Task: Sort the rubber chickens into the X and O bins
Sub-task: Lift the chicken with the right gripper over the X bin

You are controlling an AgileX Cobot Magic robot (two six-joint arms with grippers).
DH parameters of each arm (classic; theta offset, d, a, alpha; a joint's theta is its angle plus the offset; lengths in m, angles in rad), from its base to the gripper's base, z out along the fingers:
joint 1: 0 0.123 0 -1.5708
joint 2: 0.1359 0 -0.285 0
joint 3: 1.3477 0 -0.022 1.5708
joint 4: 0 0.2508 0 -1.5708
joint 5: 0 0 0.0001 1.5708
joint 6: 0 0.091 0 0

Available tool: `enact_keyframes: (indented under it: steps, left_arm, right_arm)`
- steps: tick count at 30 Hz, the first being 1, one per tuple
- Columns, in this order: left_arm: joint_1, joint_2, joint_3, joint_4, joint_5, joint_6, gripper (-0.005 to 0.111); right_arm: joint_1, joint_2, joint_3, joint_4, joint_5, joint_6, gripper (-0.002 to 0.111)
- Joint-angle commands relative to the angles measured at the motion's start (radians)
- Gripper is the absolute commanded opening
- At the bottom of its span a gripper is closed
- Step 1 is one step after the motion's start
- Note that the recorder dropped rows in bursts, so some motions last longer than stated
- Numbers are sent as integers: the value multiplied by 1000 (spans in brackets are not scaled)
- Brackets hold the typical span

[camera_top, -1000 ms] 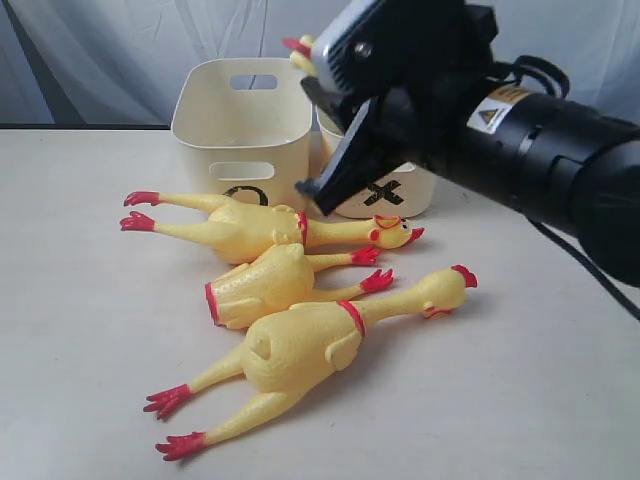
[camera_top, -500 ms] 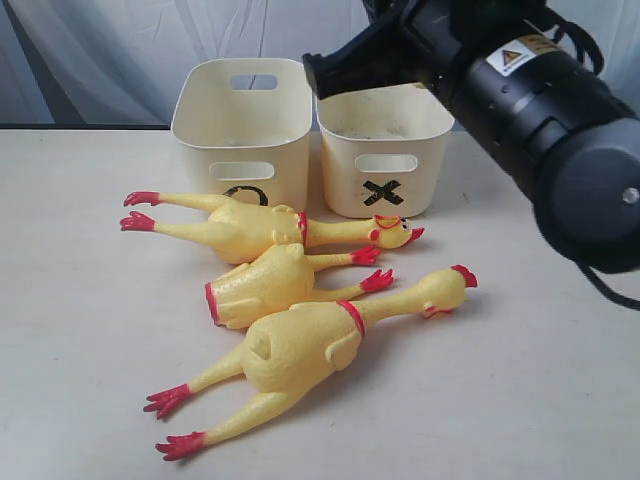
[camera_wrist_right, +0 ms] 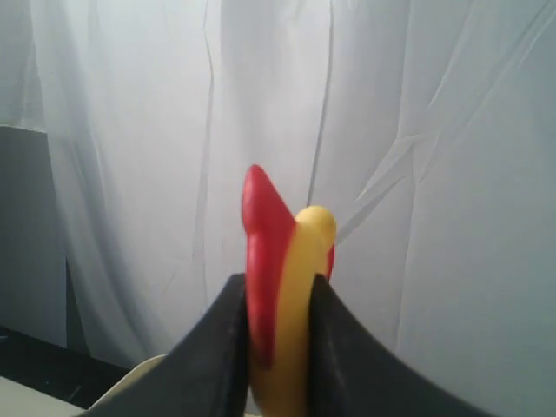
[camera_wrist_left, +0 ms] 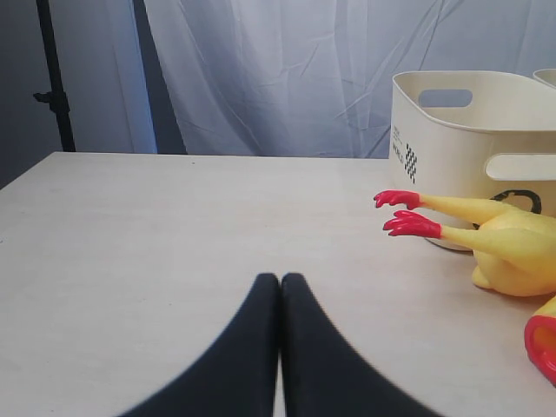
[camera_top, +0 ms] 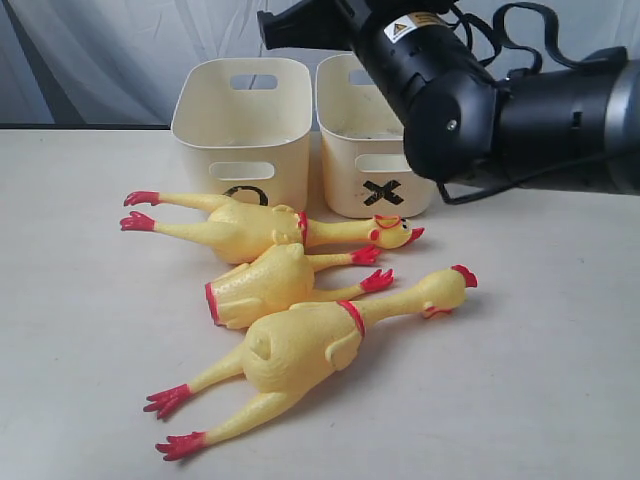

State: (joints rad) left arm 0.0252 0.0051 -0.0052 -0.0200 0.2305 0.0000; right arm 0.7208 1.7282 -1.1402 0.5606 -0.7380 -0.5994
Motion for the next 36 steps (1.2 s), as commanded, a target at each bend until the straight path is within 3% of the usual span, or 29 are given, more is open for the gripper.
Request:
enact_keyframes:
  steps: [1,9,18,34,36]
  left_arm:
    - [3,-5,5,6,-6,0,0]
    - [3,-5,5,13,-6,0,0]
    - [3,-5,5,13,-6,0,0]
    - [3,-5,5,13,-6,0,0]
    - [3,-5,5,13,-6,0,0]
  right_arm:
    - [-34,62,-76,-12,-12,41,-1]
    - [-71,172,-188,15,32,43,-1]
    - [-111,264,-252,219,76,39,-1]
    - [-151,347,-252,231,108,21,-1]
    - [-151,351,-252,231,108,21,3]
